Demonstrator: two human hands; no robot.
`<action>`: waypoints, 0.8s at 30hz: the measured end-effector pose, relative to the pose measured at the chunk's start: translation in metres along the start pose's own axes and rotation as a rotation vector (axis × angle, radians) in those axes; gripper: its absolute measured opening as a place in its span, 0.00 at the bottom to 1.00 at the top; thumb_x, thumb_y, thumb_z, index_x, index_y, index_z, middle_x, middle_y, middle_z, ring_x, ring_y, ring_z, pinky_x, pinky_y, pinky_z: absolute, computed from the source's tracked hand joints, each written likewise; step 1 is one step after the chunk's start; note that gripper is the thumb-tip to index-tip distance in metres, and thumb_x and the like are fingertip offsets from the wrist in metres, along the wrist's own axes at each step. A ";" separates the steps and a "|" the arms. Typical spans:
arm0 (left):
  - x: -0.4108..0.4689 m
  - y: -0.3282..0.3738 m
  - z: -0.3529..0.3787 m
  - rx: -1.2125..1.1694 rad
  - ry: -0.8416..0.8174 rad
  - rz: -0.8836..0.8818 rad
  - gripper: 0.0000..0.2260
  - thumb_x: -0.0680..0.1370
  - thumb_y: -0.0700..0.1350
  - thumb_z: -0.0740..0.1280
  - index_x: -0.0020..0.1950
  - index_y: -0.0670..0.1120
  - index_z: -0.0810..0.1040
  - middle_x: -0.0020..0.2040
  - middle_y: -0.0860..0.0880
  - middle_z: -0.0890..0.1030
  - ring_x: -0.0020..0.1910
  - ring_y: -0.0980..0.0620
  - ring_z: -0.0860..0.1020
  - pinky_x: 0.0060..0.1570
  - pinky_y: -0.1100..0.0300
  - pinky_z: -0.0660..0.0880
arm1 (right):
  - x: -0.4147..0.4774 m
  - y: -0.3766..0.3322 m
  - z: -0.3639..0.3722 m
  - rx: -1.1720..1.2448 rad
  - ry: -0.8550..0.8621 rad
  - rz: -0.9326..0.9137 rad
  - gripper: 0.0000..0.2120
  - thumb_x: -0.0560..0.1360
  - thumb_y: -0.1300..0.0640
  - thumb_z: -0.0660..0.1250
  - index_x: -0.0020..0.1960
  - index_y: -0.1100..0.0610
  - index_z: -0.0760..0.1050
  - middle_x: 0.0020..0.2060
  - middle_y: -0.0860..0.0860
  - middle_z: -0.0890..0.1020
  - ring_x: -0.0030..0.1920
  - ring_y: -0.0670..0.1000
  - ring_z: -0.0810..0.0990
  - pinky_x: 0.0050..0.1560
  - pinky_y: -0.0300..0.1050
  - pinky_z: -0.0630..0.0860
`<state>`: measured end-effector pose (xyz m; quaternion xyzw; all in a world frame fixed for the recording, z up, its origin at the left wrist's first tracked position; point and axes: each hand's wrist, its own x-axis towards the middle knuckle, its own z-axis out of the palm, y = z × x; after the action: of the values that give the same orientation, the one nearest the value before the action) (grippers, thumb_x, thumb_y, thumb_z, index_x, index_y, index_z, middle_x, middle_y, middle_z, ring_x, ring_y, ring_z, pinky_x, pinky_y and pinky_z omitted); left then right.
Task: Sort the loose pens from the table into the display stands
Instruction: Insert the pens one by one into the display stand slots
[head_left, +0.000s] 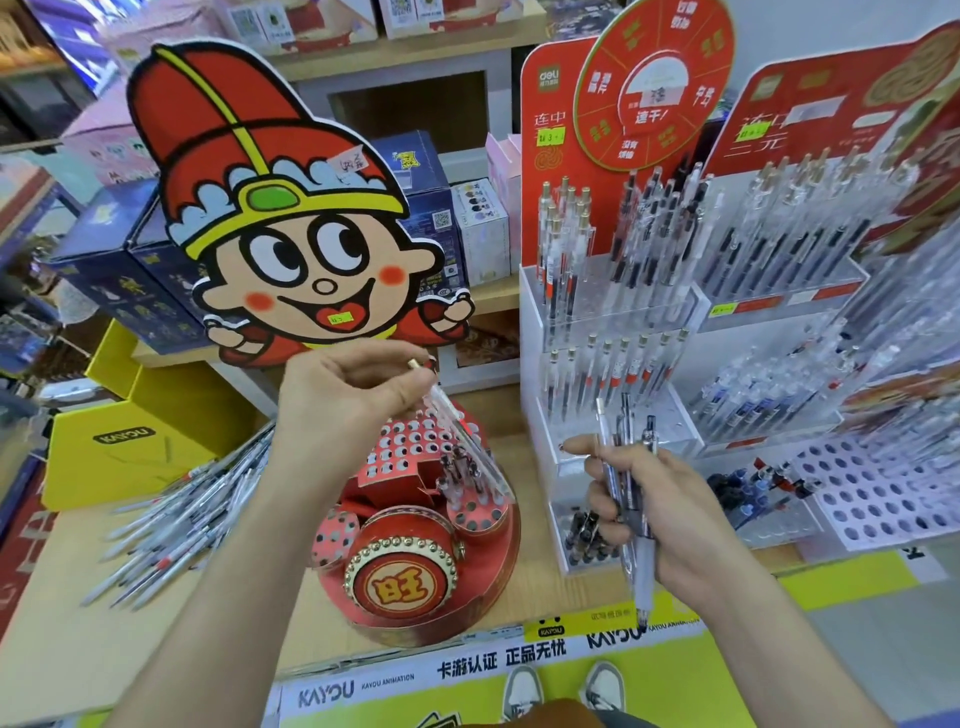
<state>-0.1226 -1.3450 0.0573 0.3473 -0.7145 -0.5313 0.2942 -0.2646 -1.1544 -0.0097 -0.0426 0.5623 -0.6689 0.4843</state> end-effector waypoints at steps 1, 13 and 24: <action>-0.002 -0.003 -0.002 0.058 -0.002 0.012 0.06 0.71 0.38 0.75 0.43 0.48 0.84 0.36 0.49 0.85 0.34 0.53 0.82 0.35 0.65 0.78 | 0.001 -0.001 0.000 -0.021 0.003 -0.007 0.11 0.79 0.60 0.62 0.51 0.61 0.83 0.31 0.53 0.71 0.28 0.49 0.69 0.22 0.39 0.66; -0.016 -0.060 0.015 0.432 -0.053 0.096 0.07 0.70 0.42 0.76 0.44 0.53 0.85 0.38 0.59 0.83 0.40 0.65 0.80 0.43 0.71 0.76 | 0.001 0.008 0.007 0.042 0.009 -0.033 0.13 0.69 0.54 0.68 0.49 0.62 0.80 0.34 0.56 0.80 0.33 0.53 0.82 0.32 0.43 0.80; -0.019 -0.091 0.023 0.468 -0.094 0.058 0.06 0.69 0.43 0.77 0.43 0.52 0.86 0.39 0.61 0.81 0.43 0.61 0.77 0.45 0.65 0.74 | 0.000 0.010 0.008 -0.147 0.008 -0.032 0.15 0.76 0.47 0.64 0.42 0.59 0.76 0.26 0.53 0.73 0.25 0.47 0.66 0.24 0.37 0.62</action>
<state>-0.1129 -1.3350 -0.0368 0.3603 -0.8407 -0.3583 0.1873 -0.2544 -1.1591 -0.0149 -0.0842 0.6113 -0.6335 0.4668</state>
